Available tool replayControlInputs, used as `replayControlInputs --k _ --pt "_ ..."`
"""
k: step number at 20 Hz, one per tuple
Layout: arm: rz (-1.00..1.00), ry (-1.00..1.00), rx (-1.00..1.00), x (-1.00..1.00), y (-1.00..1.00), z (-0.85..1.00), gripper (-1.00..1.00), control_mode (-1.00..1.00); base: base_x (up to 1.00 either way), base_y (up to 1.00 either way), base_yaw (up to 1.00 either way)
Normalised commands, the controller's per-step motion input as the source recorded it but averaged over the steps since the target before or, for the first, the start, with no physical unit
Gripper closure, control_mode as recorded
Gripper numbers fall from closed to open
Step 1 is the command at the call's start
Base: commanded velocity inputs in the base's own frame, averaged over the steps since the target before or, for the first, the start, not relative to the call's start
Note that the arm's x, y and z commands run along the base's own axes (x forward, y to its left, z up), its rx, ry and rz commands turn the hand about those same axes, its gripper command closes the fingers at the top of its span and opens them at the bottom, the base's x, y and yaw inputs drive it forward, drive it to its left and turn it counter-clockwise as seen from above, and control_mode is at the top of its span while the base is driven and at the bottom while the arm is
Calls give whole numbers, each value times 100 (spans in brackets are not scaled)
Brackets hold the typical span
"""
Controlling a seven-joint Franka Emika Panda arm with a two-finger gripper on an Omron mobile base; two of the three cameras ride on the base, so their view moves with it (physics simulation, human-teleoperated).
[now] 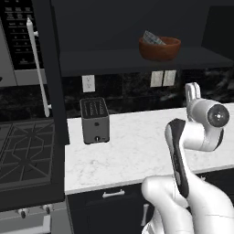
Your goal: Pick up the bowls on the counter and stack them on top of one another in the open cabinet. Place the smaller bowl on top of the larger bowl.
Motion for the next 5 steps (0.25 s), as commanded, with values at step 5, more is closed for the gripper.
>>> replayControlInputs --k 5 --pt "-8 -22 5 -100 -7 23 -100 -100 0 0 0"
